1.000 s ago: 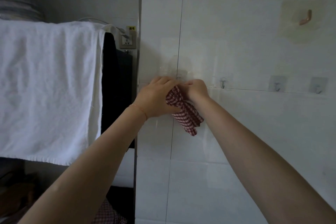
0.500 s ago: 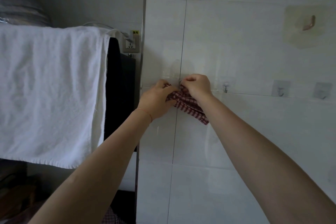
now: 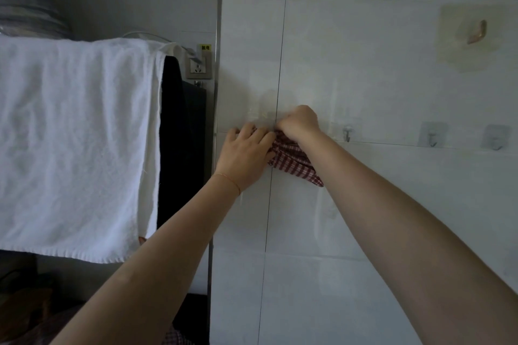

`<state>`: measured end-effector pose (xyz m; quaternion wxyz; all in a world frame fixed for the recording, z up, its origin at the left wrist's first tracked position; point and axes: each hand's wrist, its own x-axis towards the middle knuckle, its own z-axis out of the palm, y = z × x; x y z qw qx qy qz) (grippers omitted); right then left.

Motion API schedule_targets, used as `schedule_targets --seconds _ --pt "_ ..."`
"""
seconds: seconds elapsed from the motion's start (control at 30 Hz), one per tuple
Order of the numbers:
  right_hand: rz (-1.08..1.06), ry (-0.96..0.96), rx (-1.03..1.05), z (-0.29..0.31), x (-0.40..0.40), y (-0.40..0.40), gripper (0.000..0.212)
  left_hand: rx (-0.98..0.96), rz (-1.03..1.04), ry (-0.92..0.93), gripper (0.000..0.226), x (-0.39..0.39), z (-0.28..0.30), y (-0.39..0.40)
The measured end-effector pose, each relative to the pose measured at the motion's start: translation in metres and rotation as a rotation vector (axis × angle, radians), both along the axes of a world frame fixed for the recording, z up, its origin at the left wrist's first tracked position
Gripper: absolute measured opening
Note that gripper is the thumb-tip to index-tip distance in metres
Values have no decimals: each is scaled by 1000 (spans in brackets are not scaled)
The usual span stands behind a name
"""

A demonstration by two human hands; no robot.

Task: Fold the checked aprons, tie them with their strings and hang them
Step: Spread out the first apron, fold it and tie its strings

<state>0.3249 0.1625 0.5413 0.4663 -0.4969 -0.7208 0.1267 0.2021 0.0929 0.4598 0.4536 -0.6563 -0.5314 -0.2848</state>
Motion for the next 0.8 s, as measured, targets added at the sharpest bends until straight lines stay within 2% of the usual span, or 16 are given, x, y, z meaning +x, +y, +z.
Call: schedule_targets --seconds 0.17,0.27,0.37,0.43,0.57,0.67,0.8 --pt "-27 -49 39 -2 -1 2 11 31 16 34 30 2 -1 3" --pt "-48 10 -56 -1 0 4 15 24 40 34 32 4 -6 3" --pt "37 126 -221 -3 1 11 18 -11 53 12 34 4 -11 2" --pt "55 142 -253 -6 3 14 17 -31 56 -1 34 3 -14 2" --pt "-22 -20 -72 -14 15 -2 11 -79 42 -55 37 4 -21 4" --pt "32 -63 85 -28 28 -16 34 -120 32 -103 39 7 -21 4" --pt "23 -1 309 -41 43 -36 19 59 -81 -119 31 19 -22 -5"
